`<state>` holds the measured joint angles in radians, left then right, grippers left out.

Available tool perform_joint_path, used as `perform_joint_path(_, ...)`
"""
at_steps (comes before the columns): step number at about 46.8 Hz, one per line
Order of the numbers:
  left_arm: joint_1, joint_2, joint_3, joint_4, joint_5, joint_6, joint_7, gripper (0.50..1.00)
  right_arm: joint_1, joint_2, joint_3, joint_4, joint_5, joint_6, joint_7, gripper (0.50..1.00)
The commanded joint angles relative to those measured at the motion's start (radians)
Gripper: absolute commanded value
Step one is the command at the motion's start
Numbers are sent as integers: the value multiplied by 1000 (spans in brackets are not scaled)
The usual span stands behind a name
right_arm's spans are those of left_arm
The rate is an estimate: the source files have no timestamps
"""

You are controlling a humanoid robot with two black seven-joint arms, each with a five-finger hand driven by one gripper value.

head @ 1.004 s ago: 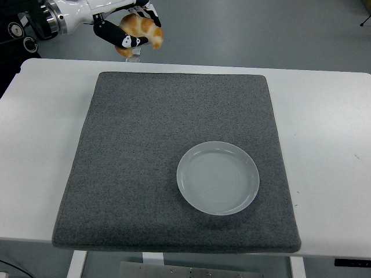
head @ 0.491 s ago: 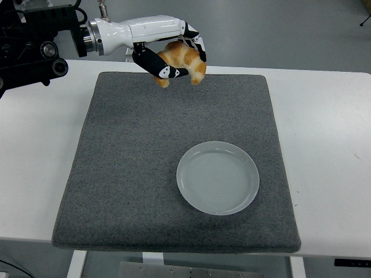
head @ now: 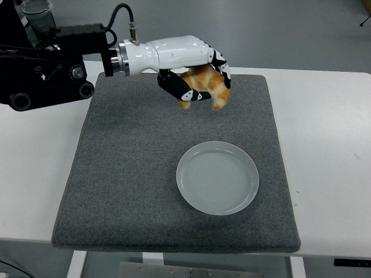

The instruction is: Place the bread on the plate

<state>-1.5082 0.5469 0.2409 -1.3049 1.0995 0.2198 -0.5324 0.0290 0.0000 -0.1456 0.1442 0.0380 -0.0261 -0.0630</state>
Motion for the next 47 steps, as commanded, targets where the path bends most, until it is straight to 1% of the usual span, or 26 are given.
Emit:
perform_joint_path(1,29,-21,-3,4,35,12,0,500,0,0,0,0,0,0,0,930)
perform_joint_path(7,103,-59,-6,16,120,36,0,500,2,0,1,0,0,0,0,930)
perform_joint_path(10,131,-67,-12,26,148,46,0,500,2,0,1,0,0,0,0,930)
perform_joint_path(16,180,-71,-51,30,166,56,0,500,2,0,1,0,0,0,0,930)
perform_joint_path(22,223,-116,-64,55,184,67,-9,500,3,0,1,0,0,0,0,930)
perform_joint_path(31,266,-162,-64,99,224,82,-14,500,3,0,1,0,-1,0,0,932)
perform_joint_path(47,295,-245,-61,177,227,82,-14,500,3,0,1,0,0,0,0,930)
